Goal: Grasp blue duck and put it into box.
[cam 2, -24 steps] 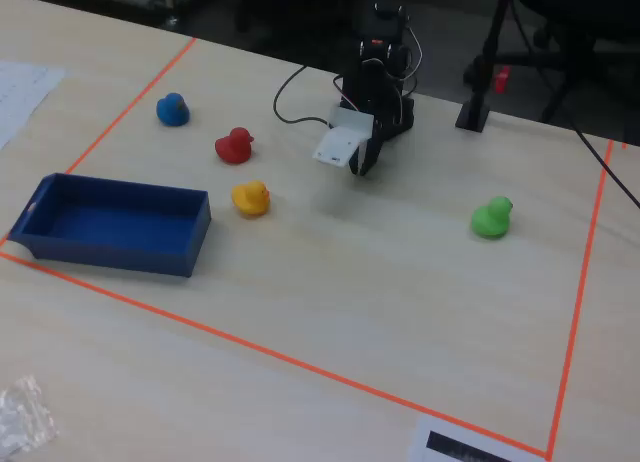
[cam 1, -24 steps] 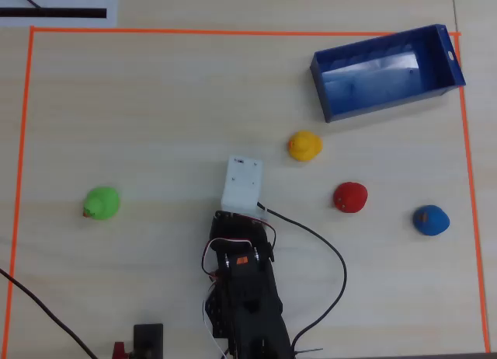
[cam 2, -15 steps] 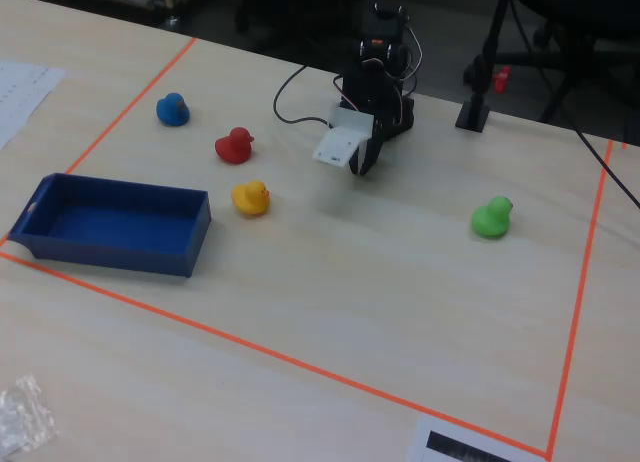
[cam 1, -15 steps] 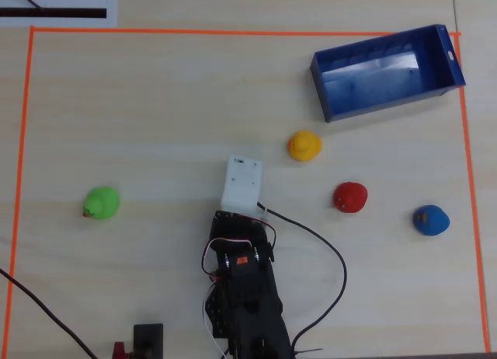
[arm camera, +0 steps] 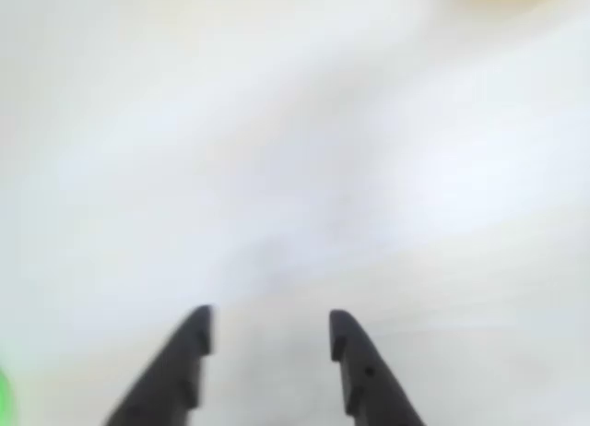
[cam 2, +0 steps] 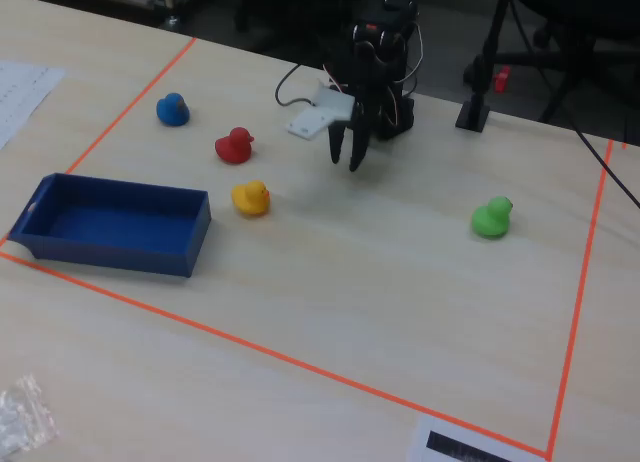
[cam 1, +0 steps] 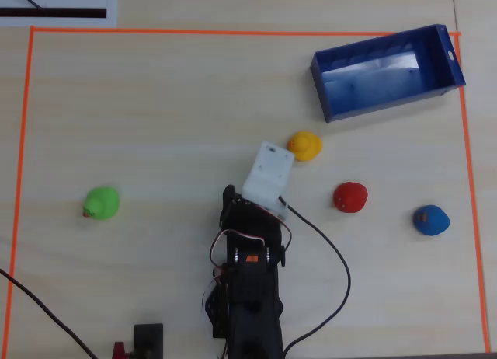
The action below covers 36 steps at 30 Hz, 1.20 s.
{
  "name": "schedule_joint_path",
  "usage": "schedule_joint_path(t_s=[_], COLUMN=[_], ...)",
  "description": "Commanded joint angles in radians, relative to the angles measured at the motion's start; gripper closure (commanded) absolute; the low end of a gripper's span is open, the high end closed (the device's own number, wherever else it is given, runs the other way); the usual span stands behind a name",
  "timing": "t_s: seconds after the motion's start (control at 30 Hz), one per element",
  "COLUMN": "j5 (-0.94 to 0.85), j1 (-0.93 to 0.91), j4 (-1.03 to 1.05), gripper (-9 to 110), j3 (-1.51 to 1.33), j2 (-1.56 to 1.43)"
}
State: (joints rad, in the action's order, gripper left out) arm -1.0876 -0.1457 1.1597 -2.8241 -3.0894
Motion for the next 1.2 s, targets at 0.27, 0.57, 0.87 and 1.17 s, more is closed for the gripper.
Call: schedule_joint_path(t_s=[0.27,0.57,0.87,1.17], j5=[-0.049,-0.057,-0.109,-0.206], j1=[-0.703,-0.971,-1.071,-1.124], j4=[-0.569,-0.911,-1.335,-1.445], gripper=[72,68,67,67], j3=[0.672,0.940,0.904,0.844], j2=[0.713,0.999,1.218,1.307])
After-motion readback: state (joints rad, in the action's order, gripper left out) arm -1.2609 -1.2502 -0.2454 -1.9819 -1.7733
